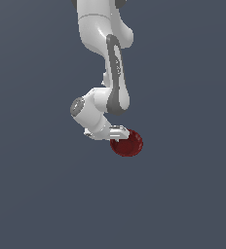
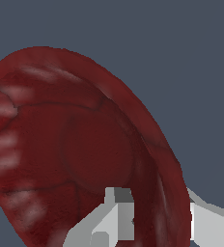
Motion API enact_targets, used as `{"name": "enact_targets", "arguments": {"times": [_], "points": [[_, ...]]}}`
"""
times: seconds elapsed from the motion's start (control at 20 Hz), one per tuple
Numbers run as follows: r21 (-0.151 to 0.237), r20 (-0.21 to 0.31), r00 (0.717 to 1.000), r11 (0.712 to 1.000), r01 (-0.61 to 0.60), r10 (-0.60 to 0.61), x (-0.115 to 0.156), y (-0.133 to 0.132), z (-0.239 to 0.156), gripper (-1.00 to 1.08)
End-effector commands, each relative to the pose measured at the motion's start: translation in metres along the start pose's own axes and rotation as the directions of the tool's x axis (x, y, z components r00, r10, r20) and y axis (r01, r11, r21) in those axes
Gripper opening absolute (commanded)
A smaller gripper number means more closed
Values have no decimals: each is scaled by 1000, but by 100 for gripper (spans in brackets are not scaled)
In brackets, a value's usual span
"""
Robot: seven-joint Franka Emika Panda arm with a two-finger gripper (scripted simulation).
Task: Pick up the object and move it to a goal position.
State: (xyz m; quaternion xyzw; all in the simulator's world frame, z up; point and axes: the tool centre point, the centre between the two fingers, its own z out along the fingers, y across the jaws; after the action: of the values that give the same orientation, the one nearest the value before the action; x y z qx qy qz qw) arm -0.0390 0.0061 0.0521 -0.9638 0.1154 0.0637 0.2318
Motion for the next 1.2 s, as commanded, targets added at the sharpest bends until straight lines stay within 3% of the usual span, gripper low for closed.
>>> {"name": "enact_targets", "arguments": {"times": [0.0,1.15], "points": [[-1,-3,1000,1000,0,0,6,7,-16,-100],[-2,-2,1000,1000,0,0,75,89,-198,-100]]}}
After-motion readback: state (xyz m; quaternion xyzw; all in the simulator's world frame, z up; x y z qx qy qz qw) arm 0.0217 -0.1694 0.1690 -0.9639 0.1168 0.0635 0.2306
